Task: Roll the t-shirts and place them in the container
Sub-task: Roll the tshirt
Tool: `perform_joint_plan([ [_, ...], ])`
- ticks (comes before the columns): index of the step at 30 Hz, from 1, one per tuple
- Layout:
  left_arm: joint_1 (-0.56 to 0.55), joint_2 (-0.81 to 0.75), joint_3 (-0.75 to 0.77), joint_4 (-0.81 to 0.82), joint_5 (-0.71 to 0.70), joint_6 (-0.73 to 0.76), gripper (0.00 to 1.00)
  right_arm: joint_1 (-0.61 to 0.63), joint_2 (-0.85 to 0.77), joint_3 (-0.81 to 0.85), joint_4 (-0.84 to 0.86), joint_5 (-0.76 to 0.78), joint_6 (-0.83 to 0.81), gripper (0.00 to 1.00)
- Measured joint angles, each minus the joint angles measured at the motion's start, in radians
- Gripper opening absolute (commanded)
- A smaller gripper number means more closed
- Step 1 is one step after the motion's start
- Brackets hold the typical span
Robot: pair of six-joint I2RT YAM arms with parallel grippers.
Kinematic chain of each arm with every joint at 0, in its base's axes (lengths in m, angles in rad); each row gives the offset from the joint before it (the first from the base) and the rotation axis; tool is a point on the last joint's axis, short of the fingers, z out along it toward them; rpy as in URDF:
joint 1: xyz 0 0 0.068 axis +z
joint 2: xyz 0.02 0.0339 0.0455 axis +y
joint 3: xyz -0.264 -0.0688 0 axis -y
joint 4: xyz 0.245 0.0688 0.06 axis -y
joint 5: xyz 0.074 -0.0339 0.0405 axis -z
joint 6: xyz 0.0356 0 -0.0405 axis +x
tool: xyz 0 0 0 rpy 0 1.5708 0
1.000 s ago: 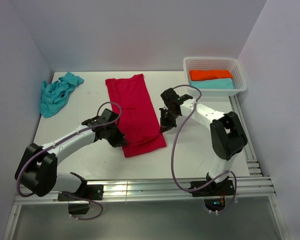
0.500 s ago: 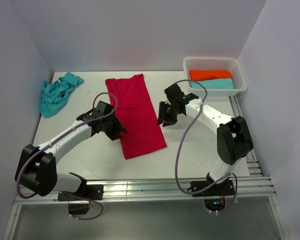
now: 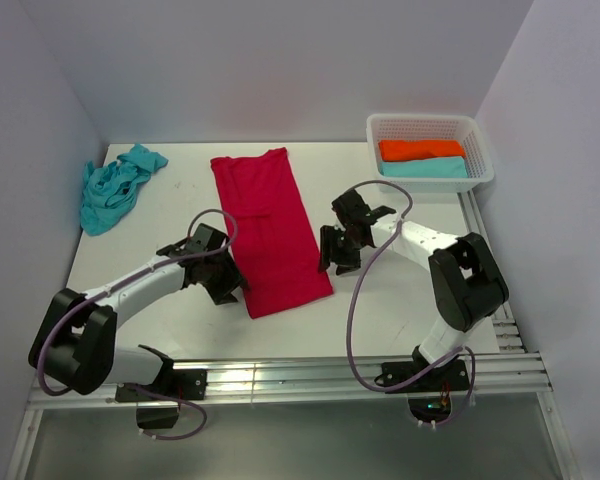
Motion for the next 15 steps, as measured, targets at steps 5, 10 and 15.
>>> perform_joint_plan([
  [5, -0.003, -0.053, -0.068, 0.067, 0.012, 0.009, 0.52, 0.000, 0.000, -0.065, 0.051, -0.019, -0.019, 0.62],
  [10, -0.011, -0.073, -0.135, 0.136, 0.036, 0.008, 0.49, 0.000, 0.005, -0.092, 0.082, -0.024, -0.023, 0.56],
  [15, -0.038, -0.039, -0.141, 0.180, 0.037, 0.008, 0.46, 0.000, 0.031, -0.092, 0.130, -0.024, -0.020, 0.52],
])
